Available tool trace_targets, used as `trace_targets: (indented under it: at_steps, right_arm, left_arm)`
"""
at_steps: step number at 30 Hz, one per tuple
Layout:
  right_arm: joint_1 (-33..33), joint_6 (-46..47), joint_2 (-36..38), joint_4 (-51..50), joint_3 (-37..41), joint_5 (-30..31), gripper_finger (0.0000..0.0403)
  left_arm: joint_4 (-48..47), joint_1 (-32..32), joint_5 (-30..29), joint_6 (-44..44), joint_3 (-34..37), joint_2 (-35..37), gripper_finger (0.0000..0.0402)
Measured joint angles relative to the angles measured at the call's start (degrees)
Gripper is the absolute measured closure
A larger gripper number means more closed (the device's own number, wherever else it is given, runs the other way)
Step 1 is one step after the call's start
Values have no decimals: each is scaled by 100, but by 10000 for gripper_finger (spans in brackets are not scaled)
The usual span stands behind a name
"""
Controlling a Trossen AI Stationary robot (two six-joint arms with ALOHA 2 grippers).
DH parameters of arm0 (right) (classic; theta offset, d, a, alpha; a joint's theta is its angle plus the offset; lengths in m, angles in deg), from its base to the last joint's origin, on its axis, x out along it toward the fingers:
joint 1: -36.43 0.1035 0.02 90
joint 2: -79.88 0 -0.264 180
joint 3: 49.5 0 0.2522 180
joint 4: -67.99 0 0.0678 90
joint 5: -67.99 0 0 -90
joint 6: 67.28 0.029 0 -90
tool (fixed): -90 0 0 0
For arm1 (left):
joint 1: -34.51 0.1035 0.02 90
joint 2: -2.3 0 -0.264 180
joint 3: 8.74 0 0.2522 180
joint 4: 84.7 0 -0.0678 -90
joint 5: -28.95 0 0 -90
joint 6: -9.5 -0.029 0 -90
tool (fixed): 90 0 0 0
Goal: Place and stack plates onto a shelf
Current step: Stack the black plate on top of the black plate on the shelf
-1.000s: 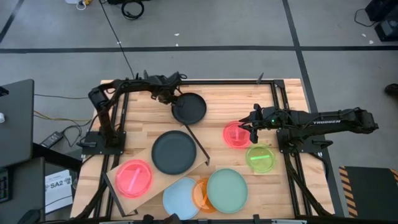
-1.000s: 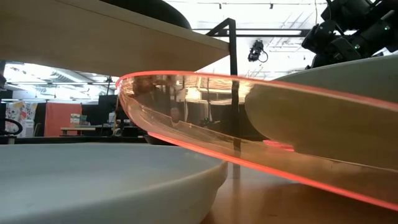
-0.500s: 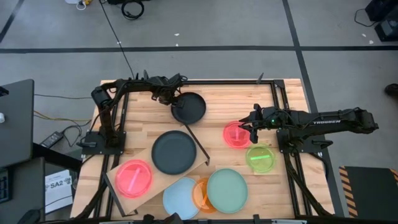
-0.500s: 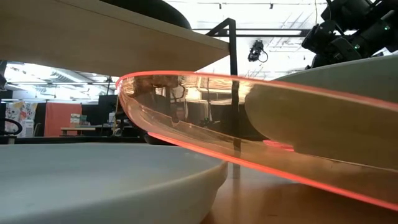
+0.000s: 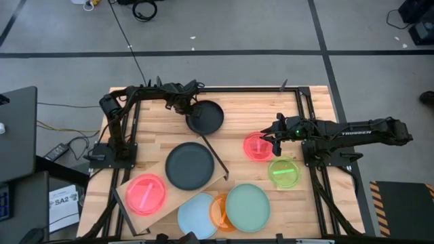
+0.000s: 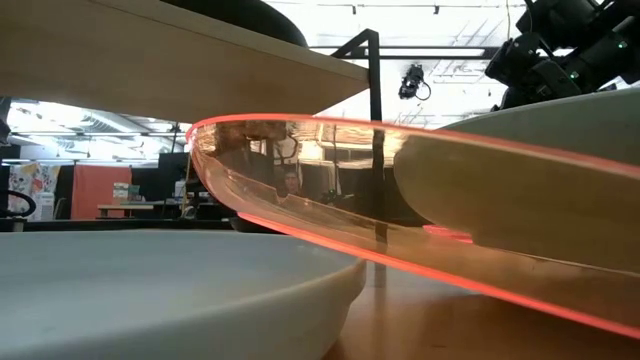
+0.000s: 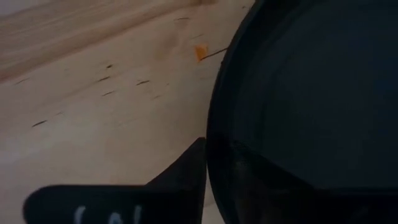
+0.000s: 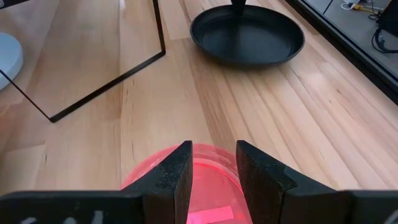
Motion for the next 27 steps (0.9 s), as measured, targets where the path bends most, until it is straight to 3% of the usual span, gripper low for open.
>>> trace_targets:
  at_steps: [5, 16, 27]
  right_arm:
    - [0, 0, -1, 1, 0, -1, 273]
    - [0, 0, -2, -1, 0, 0, 273]
    - [0, 23, -2, 0, 0, 0, 273]
  left_arm:
    - [19, 0, 33, 2, -7, 7, 361]
    - [7, 0, 23, 9, -7, 41, 366]
    - [-1, 128, -116, 153, -23, 684, 387]
